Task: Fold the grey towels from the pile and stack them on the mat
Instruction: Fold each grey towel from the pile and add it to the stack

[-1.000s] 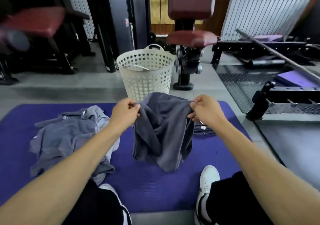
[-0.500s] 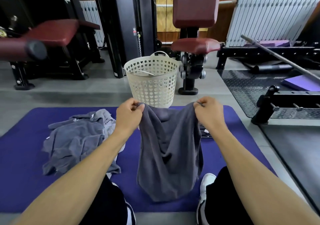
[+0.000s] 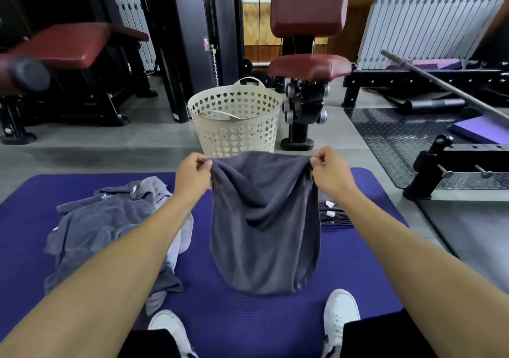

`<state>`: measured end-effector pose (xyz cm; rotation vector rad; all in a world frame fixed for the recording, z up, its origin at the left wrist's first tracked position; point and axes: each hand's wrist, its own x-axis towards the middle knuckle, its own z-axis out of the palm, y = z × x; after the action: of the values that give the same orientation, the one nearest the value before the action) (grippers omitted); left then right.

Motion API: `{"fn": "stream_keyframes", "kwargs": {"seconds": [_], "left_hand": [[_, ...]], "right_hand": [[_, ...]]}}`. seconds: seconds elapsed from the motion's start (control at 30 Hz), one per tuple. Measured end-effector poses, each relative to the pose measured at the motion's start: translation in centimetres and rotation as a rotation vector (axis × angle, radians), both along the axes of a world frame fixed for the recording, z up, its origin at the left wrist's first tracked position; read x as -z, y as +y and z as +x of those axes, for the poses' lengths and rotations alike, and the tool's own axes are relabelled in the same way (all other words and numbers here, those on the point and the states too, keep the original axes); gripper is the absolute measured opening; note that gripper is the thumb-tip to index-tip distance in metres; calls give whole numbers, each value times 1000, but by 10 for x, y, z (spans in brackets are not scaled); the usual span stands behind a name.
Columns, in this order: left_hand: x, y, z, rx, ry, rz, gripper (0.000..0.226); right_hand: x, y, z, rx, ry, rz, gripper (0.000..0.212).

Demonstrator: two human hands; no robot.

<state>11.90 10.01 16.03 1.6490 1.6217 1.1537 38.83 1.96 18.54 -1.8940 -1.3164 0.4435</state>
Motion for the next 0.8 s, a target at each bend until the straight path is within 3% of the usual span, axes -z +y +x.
{"fn": "stream_keyframes", "kwargs": {"seconds": [0.17, 0.27, 0.43, 0.57, 0.8], "left_hand": [[-8, 22, -7, 44, -45, 112, 5], [6, 12, -15, 73, -16, 89, 15], [74, -27, -38, 109, 131, -94, 7], [140, -71, -58, 211, 300, -289, 9], [185, -119, -69, 372, 381, -347, 27]], "right_hand": [[2, 11, 9, 5, 200, 125, 18], [14, -1, 6, -7, 191, 116, 14], [77, -39, 0, -26, 160, -8, 20], [145, -83, -4, -81, 129, -205, 11], [193, -129, -13, -218, 11, -375, 13]]}}
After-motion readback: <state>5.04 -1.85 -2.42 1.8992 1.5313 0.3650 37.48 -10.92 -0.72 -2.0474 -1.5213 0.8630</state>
